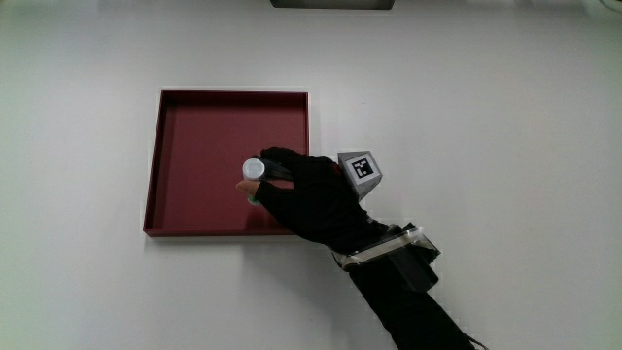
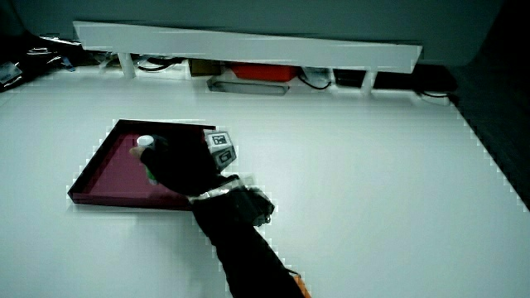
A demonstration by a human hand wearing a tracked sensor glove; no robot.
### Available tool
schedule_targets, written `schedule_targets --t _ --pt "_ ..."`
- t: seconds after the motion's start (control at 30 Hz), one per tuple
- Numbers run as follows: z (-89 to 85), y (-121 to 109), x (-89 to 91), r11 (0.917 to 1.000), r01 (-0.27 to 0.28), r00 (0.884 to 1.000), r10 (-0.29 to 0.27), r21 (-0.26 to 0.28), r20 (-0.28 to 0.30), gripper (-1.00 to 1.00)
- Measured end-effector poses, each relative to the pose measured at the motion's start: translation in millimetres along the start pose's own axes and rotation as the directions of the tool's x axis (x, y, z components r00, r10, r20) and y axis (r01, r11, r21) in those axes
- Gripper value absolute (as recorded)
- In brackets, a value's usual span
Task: Pick glue stick
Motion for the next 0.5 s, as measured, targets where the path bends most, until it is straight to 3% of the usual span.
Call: schedule_targets --t 0.2,0.27,0.5 --pt "18.0 -12.5 -26.2 0.999 -0.04 0.999 0.04 0.018 0.01 1.0" --pt "23.6 -18.5 -36.6 0.9987 -0.047 0.999 0.048 0.019 -0.026 1.0" --pt "52.0 -38.6 -55.2 0.9941 -0.073 0.997 0.07 0.08 0.038 1.0"
